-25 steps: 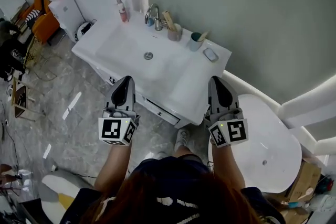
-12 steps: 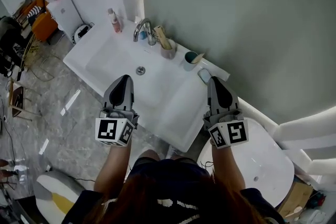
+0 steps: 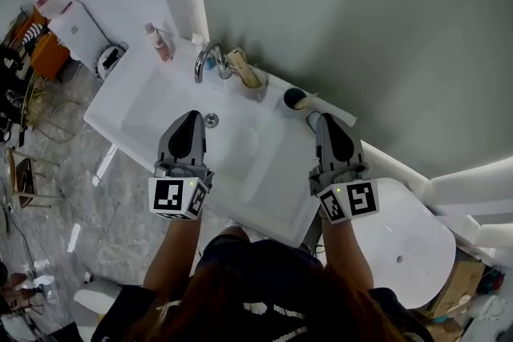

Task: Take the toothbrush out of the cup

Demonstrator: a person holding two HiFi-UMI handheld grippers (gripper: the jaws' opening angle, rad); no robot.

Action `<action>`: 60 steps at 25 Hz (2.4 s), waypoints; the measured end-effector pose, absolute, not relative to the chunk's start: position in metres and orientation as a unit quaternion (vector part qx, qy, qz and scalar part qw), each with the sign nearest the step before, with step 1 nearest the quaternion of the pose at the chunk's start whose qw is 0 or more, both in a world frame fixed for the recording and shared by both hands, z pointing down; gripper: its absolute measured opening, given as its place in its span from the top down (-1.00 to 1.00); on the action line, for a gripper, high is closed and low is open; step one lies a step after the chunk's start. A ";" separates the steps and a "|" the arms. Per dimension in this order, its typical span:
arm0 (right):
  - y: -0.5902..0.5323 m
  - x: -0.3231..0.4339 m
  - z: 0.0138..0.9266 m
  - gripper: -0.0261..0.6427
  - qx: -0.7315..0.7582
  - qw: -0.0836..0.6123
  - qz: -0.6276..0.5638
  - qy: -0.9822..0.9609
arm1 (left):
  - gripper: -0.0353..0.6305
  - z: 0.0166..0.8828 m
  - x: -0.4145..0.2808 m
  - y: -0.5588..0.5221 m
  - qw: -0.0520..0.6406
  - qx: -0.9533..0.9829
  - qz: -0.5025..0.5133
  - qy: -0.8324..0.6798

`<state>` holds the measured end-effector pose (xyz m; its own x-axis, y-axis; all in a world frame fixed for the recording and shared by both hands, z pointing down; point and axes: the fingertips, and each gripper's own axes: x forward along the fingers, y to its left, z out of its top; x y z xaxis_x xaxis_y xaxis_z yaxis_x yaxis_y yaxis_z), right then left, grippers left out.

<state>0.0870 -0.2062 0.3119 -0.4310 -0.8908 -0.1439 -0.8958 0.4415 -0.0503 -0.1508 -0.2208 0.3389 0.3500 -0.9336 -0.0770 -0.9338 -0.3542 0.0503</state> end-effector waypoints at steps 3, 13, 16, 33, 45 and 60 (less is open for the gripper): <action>-0.231 0.068 0.314 0.88 -0.531 0.070 0.012 0.844 | 0.81 0.341 -0.163 -0.250 0.002 -0.826 0.043 0.562; -0.314 0.026 0.352 0.88 -0.517 0.042 -0.005 0.855 | 0.81 0.364 -0.186 -0.319 -0.003 -0.827 0.029 0.561; -0.339 0.006 0.371 0.83 -0.503 0.028 -0.016 0.864 | 0.81 0.369 -0.189 -0.330 -0.005 -0.828 0.026 0.561; -0.468 -0.085 0.471 0.34 -0.468 -0.073 -0.066 0.878 | 0.81 0.401 -0.204 -0.366 -0.029 -0.819 0.020 0.573; -0.503 -0.105 0.511 0.12 -0.451 -0.149 -0.051 0.878 | 0.81 0.416 -0.225 -0.366 -0.038 -0.802 0.016 0.596; -0.469 -0.079 0.407 0.61 -0.471 -0.046 0.005 0.881 | 0.81 0.396 -0.216 -0.347 -0.020 -0.802 0.019 0.596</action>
